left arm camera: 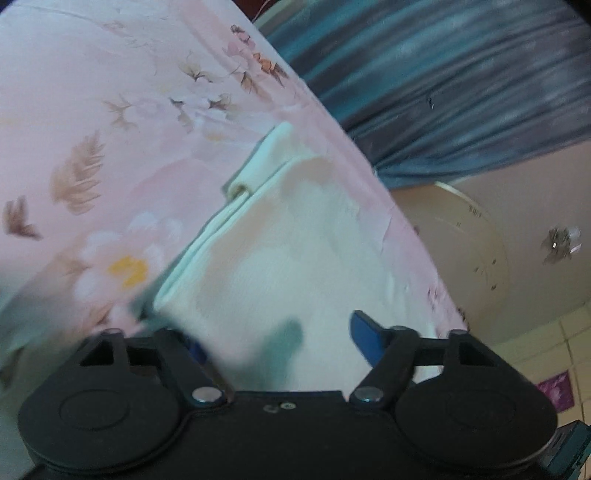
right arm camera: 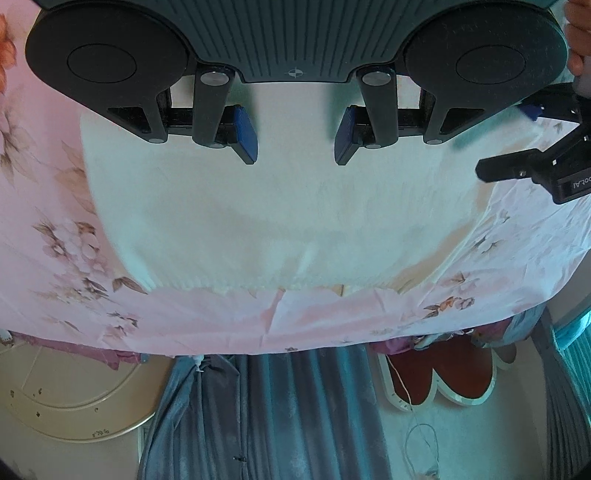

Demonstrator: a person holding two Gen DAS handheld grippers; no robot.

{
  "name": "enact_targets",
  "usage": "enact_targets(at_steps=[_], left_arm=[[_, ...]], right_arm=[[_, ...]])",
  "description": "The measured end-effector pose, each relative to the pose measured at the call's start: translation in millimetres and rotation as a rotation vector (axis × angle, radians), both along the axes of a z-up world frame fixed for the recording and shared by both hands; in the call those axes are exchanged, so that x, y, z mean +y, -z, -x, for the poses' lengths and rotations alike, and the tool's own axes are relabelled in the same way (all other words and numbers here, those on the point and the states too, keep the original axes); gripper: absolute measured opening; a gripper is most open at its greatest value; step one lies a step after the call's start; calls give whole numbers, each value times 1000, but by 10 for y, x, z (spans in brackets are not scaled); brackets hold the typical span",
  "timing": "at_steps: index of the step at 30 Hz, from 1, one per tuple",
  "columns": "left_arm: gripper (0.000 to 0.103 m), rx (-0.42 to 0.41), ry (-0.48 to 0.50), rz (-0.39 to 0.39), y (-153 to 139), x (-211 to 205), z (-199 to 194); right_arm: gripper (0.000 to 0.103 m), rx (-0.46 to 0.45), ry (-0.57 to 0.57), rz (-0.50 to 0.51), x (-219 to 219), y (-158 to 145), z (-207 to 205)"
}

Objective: Fold small clothes
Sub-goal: 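Roll the left tool and grasp the sweater's side edge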

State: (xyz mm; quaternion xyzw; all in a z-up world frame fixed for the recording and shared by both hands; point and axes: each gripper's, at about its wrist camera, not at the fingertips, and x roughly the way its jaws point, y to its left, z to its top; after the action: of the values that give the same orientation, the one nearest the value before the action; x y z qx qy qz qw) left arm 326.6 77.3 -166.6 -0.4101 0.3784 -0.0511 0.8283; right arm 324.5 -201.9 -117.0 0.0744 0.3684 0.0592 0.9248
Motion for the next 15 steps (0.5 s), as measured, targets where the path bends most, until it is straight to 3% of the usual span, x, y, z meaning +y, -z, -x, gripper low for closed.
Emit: enact_targets(at_steps=[3,6,8,10,11,13,15], left_arm=[[42,-23,-38,29,96,4,-109],[42,-48,-72,70,167,35,-196],[37,-66,-72,60,165,17,-216],[21,-64,-75,40,182,9,-228],[17,-60,-76,45,191,26,-217],[13,-59,-73,34,193,52,-208],[8,-70,-69,5,137,38,-181]], right_arm=[[46,-6,12,5,38,18,-165],[46,-16,25,13,62,24,-330],[46,-10,30,34,97,68,-423],[46,36,19,78,148,202,-485],[46,12,1,128,206,246,-454],[48,-10,-30,210,319,289,-398],[48,-8,-21,203,315,299,-393]])
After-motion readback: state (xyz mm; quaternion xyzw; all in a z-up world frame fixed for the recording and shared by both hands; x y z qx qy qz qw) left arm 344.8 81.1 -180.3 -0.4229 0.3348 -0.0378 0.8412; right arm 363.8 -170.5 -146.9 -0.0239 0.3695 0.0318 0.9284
